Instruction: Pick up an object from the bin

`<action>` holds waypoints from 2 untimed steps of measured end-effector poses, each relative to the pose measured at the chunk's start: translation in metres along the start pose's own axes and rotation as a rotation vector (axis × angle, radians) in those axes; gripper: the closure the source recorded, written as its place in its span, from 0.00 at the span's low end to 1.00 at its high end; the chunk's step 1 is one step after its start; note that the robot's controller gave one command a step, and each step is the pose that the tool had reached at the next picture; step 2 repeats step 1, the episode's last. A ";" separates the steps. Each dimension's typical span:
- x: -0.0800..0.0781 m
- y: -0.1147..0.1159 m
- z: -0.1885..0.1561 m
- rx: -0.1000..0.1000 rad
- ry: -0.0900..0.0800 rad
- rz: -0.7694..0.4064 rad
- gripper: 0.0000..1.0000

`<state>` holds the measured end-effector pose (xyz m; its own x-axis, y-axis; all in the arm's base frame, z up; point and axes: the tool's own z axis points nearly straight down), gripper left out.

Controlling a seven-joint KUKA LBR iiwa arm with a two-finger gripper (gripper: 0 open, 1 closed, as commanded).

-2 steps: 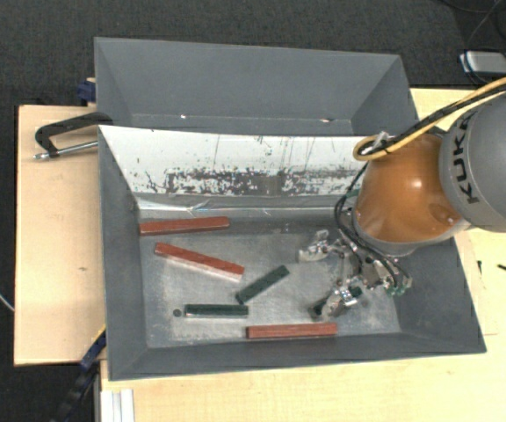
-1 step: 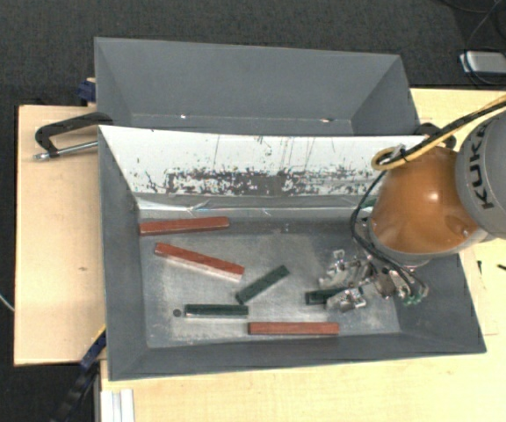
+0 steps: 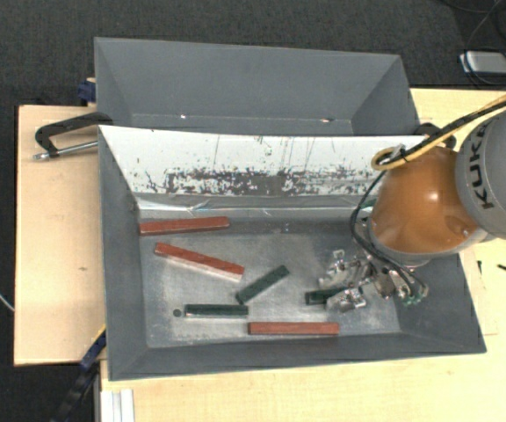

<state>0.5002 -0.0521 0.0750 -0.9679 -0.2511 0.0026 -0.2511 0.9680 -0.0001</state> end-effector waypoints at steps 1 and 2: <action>-0.005 0.009 -0.210 0.003 -0.015 -0.028 1.00; -0.005 0.009 -0.210 0.003 -0.015 -0.028 1.00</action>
Offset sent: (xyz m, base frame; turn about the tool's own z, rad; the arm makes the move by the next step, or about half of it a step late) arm 0.0000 0.0000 0.0000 0.0000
